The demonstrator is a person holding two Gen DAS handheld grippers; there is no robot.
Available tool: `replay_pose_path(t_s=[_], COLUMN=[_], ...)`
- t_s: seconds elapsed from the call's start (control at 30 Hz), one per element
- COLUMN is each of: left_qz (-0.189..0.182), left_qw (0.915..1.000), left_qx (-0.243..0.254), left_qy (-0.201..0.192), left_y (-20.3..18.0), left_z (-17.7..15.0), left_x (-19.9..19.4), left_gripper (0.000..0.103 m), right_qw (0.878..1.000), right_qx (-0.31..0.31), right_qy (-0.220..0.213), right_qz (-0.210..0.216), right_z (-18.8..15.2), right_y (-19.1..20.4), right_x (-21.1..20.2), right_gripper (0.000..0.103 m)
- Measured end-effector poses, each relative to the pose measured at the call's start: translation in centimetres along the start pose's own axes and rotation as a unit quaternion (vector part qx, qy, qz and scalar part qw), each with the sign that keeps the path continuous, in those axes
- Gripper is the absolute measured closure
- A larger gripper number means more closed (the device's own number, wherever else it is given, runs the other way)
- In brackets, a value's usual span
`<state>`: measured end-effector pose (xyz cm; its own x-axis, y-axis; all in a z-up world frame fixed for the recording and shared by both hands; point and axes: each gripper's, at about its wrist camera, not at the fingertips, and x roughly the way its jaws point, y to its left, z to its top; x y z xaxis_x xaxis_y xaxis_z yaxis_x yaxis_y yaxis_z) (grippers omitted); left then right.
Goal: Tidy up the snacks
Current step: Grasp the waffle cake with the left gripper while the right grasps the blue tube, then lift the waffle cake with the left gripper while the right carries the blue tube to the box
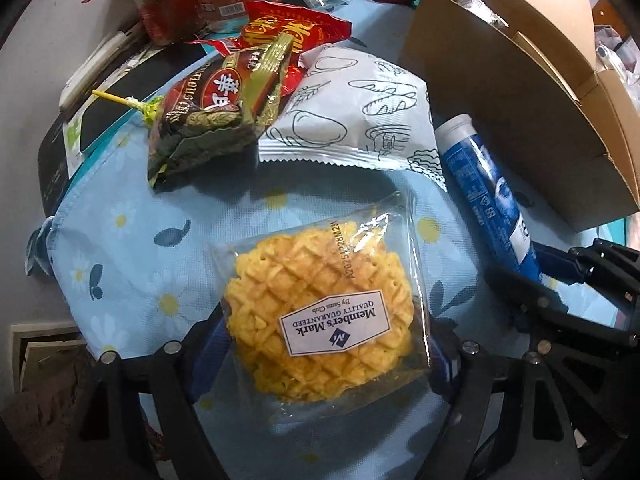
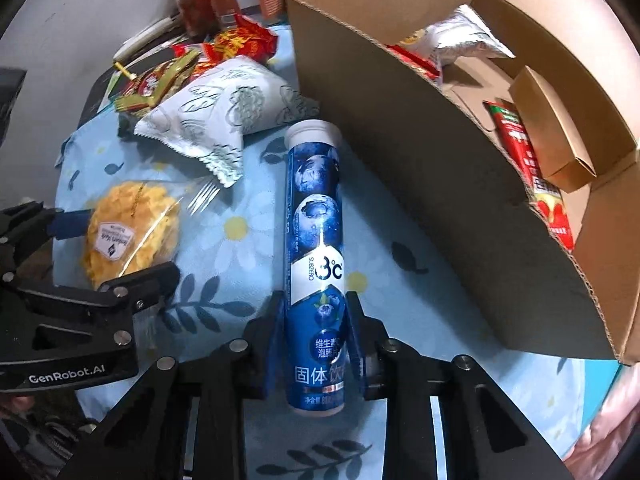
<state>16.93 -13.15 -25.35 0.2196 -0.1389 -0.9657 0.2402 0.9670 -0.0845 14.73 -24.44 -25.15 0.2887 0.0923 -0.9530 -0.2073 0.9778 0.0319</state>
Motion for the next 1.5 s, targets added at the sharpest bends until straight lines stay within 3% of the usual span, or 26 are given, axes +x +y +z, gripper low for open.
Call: replay_pose_path(t_s=[0.33, 0.9, 1.23, 1.5], left_qz=[-0.018, -0.012, -0.02, -0.032], left_qw=[0.9998, 0.9997, 0.9981, 0.9946], left_qx=[0.008, 0.017, 0.042, 0.076], left_qy=[0.01, -0.014, -0.04, -0.063], left_y=[1.1, 0.7, -1.7, -3.9], left_z=[-1.5, -7.2, -7.3, -6.1], left_x=[-1.8, -7.1, -9.6, -11.6], left_gripper=[0.021, 0.022, 0.021, 0.022], right_qw=[0.999, 0.998, 0.996, 0.995], right_qx=[0.029, 0.036, 0.055, 0.076], right_qy=[0.009, -0.001, -0.027, -0.051], right_qz=[0.026, 0.058, 0.06, 0.038], right_z=[-2.6, -7.4, -8.9, -9.3], right_y=[1.4, 3.0, 2.5, 0.9], right_x=[-0.9, -5.1, -8.7, -11.8], right_gripper=[0.075, 0.075, 0.075, 0.075])
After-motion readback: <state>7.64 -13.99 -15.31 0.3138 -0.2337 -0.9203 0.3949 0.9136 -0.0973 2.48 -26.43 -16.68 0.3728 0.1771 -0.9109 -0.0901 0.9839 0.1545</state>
